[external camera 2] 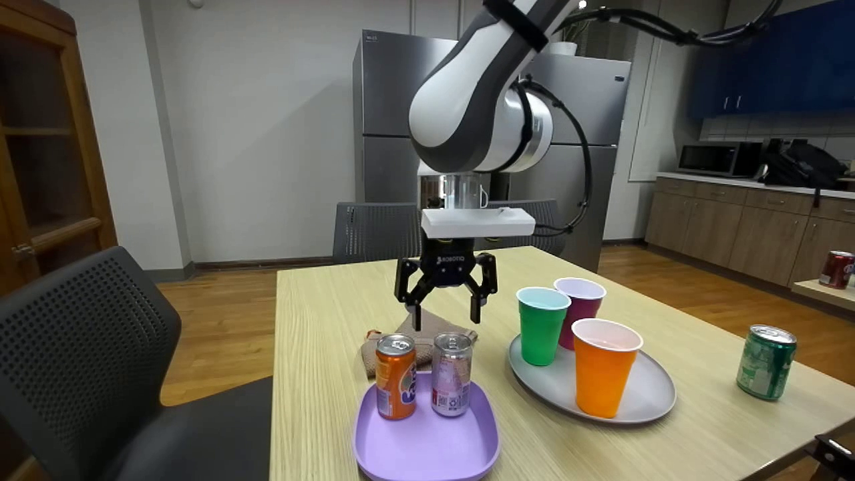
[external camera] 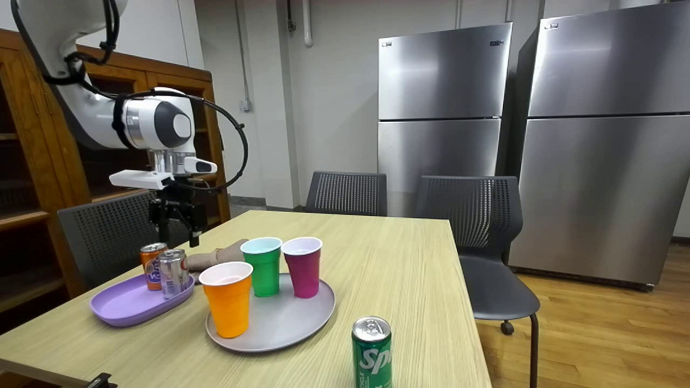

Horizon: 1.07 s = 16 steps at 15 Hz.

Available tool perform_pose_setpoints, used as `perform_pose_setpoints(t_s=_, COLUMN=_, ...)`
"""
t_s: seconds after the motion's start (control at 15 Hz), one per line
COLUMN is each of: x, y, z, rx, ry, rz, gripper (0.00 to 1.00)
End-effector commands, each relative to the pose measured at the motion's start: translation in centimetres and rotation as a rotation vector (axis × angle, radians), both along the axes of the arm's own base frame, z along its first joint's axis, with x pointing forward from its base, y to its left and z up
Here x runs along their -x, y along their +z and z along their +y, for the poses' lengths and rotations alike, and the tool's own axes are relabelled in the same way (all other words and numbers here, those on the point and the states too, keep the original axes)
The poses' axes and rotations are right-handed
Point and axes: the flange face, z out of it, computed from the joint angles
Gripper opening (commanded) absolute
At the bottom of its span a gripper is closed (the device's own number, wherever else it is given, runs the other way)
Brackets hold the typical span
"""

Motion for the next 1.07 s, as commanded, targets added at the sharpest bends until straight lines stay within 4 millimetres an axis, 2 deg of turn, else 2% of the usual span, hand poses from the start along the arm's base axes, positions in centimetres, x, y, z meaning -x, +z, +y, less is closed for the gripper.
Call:
perform_pose_setpoints(t_s=0.0, x=1.3, y=3.4, z=-1.1, rx=-0.015, ry=-0.013, rz=-0.056, gripper=1.0)
perform_pose_setpoints(t_s=0.53, x=3.7, y=8.7, z=-5.6, rx=-0.033, ry=-0.093, rz=-0.141, gripper=1.0)
perform_pose_setpoints(t_s=0.73, x=4.2, y=10.5, z=-8.1, rx=-0.038, ry=-0.146, rz=-0.166, gripper=1.0)
perform_pose_setpoints(t_s=1.0, x=4.3, y=12.6, z=-12.7, rx=-0.043, ry=-0.24, rz=-0.201, gripper=1.0)
